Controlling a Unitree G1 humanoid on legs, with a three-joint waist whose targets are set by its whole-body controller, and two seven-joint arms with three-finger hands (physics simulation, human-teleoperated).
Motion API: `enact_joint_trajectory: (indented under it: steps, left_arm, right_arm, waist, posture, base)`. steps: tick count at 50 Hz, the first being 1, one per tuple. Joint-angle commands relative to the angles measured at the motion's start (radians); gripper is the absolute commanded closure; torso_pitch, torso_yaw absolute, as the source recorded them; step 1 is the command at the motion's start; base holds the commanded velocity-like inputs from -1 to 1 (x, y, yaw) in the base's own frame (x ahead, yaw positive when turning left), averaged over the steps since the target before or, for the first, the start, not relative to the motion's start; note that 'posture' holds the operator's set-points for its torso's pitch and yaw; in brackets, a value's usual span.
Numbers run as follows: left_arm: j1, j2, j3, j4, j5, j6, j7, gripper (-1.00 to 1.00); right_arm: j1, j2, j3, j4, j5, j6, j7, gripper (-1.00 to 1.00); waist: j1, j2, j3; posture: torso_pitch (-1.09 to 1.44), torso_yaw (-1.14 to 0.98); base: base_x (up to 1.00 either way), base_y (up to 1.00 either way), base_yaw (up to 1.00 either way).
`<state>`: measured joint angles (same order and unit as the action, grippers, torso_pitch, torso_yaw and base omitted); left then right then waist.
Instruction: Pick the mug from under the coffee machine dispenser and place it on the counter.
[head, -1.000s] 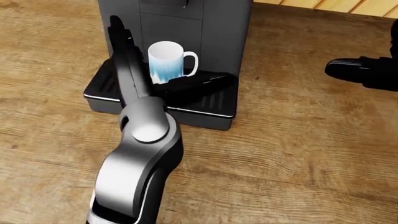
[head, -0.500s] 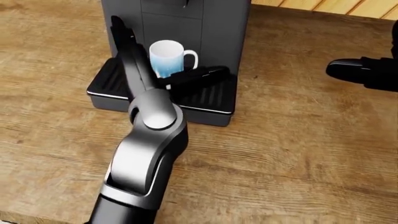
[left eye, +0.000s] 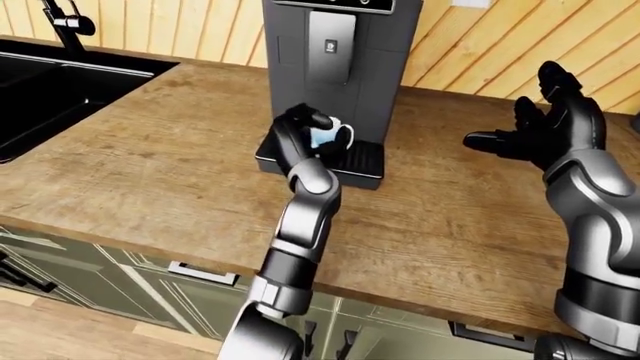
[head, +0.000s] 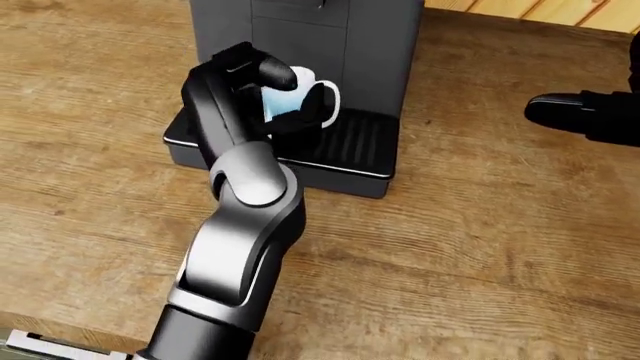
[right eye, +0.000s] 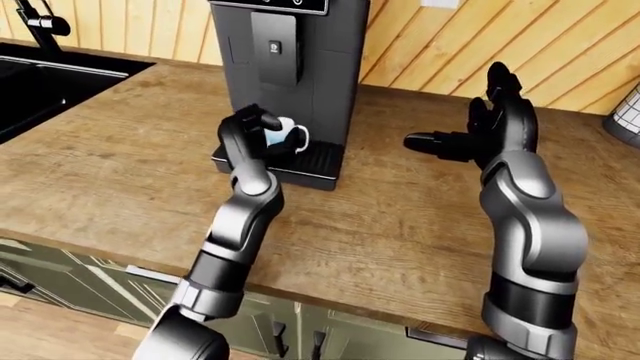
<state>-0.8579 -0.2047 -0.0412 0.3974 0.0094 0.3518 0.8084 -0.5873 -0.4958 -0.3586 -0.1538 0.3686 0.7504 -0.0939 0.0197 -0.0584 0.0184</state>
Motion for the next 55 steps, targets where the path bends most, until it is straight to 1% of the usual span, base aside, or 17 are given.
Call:
enact_joint_trajectory:
  steps: [1,10,11,15,23,30,39,45,47,48,51,55]
  left_arm:
    - [-0.012,-0.012,-0.012,-0.002,-0.014,0.018,-0.015,1.0]
    - [-0.013,-0.001,-0.012,-0.036,-0.005,0.042,-0.024,1.0]
    - [-0.003,0.002,-0.021,-0.069,0.005,0.058,-0.03,1.0]
    - [0.013,0.001,-0.022,-0.136,0.015,0.102,-0.042,1.0]
    - [0.038,0.009,-0.035,-0.36,0.048,0.254,-0.083,1.0]
    - [0.039,0.024,-0.024,-0.466,0.051,0.319,-0.12,1.0]
    - [0.04,0.04,-0.025,-0.579,0.062,0.381,-0.157,1.0]
    - [0.064,0.065,-0.012,-0.651,0.057,0.414,-0.191,1.0]
    - [0.067,0.071,0.009,-0.676,0.042,0.45,-0.198,1.0]
    - [0.081,0.088,-0.004,-0.704,0.033,0.419,-0.231,1.0]
    - [0.094,0.1,0.013,-0.737,0.0,0.436,-0.27,1.0]
    - [0.11,0.13,0.016,-0.772,-0.015,0.46,-0.312,1.0]
  right_arm:
    - [-0.032,-0.021,-0.018,-0.028,-0.002,-0.031,-0.003,-1.0]
    - [-0.039,-0.028,-0.018,-0.025,0.004,-0.027,-0.007,-1.0]
    - [-0.037,-0.027,-0.017,-0.024,0.003,-0.031,-0.007,-1.0]
    - [-0.033,-0.025,-0.016,-0.027,0.003,-0.029,-0.006,-1.0]
    - [-0.026,-0.021,-0.015,-0.026,-0.001,-0.036,-0.002,-1.0]
    - [-0.03,-0.02,-0.014,-0.028,-0.002,-0.031,-0.002,-1.0]
    - [-0.028,-0.019,-0.014,-0.031,-0.004,-0.029,0.001,-1.0]
    - [-0.027,-0.017,-0.013,-0.033,-0.006,-0.027,0.003,-1.0]
    - [-0.026,-0.016,-0.012,-0.03,-0.008,-0.03,0.004,-1.0]
    - [-0.028,-0.016,-0.012,-0.032,-0.007,-0.027,0.004,-1.0]
    - [-0.028,-0.016,-0.012,-0.033,-0.008,-0.026,0.005,-1.0]
    - [-0.029,-0.017,-0.013,-0.034,-0.009,-0.025,0.005,-1.0]
  waist:
    - [-0.003,-0.006,-0.018]
    - [-0.005,-0.005,-0.019]
    - [-0.005,-0.005,-0.02]
    - [-0.007,-0.004,-0.02]
    - [-0.009,-0.001,-0.018]
    - [-0.01,0.002,-0.015]
    - [-0.012,0.001,-0.011]
    - [-0.011,0.003,-0.008]
    - [-0.01,0.004,-0.007]
    - [-0.01,0.004,-0.008]
    - [-0.01,0.006,-0.007]
    - [-0.008,0.006,-0.006]
  posture:
    - [0.0,0.0]
    - [0.0,0.0]
    - [0.0,0.0]
    - [0.0,0.0]
    - [0.0,0.0]
    - [0.0,0.0]
    - [0.0,0.0]
    - [0.0,0.0]
    - [0.0,0.0]
    - [0.0,0.0]
    - [0.0,0.0]
    - [0.0,0.0]
  base:
    - [0.0,0.0,0.0]
    - [0.0,0.0,0.0]
    - [0.0,0.0,0.0]
    - [0.0,0.0,0.0]
    - [0.0,0.0,0.0]
    - [0.0,0.0,0.0]
    - [0.0,0.0,0.0]
    - [0.0,0.0,0.0]
    - [0.0,0.0,0.0]
    - [0.0,0.0,0.0]
    - [0.0,0.0,0.0]
    - [0.0,0.0,0.0]
